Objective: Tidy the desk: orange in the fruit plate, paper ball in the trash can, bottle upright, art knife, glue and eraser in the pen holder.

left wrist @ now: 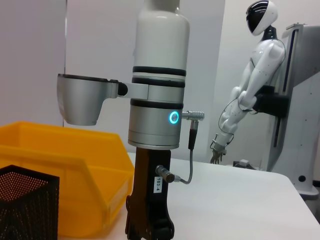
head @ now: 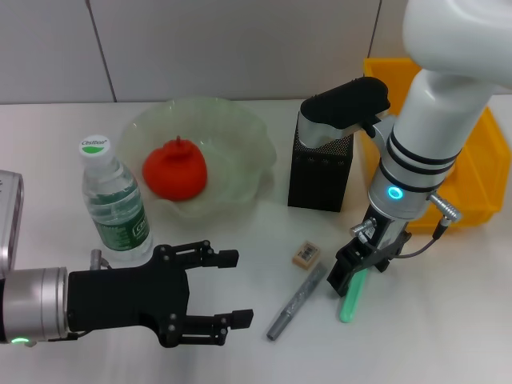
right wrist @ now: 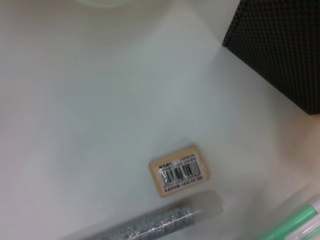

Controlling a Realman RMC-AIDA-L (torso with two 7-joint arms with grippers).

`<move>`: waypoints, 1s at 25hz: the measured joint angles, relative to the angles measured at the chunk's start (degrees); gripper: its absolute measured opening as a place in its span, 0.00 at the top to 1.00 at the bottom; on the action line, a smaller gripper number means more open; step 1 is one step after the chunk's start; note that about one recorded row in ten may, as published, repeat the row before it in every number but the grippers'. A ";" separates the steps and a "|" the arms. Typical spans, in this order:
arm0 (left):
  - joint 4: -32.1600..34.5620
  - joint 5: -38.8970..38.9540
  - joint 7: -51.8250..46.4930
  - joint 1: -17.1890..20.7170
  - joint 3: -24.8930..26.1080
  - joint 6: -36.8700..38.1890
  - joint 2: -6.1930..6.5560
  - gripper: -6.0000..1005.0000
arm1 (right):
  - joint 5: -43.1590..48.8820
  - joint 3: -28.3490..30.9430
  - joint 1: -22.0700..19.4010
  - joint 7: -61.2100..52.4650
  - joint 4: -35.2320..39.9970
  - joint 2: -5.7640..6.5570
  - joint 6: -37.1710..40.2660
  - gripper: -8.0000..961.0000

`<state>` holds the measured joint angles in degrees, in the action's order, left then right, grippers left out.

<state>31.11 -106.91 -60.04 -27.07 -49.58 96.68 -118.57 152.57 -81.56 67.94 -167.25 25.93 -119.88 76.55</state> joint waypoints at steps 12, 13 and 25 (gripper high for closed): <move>-0.30 0.26 0.72 0.00 -0.02 0.00 0.00 0.19 | -0.54 0.00 -0.07 0.15 -0.03 0.00 0.01 0.24; -0.37 0.26 0.72 0.00 0.06 0.00 0.00 0.19 | -0.54 0.00 -0.07 0.17 -0.06 0.00 0.01 0.24; -0.44 0.23 0.72 -0.23 0.10 0.00 0.00 0.19 | -0.62 0.00 -0.09 0.26 -0.09 0.00 0.18 0.44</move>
<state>30.67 -106.68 -59.32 -27.30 -49.48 96.68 -118.56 151.96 -81.57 67.85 -166.99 25.84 -119.88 76.73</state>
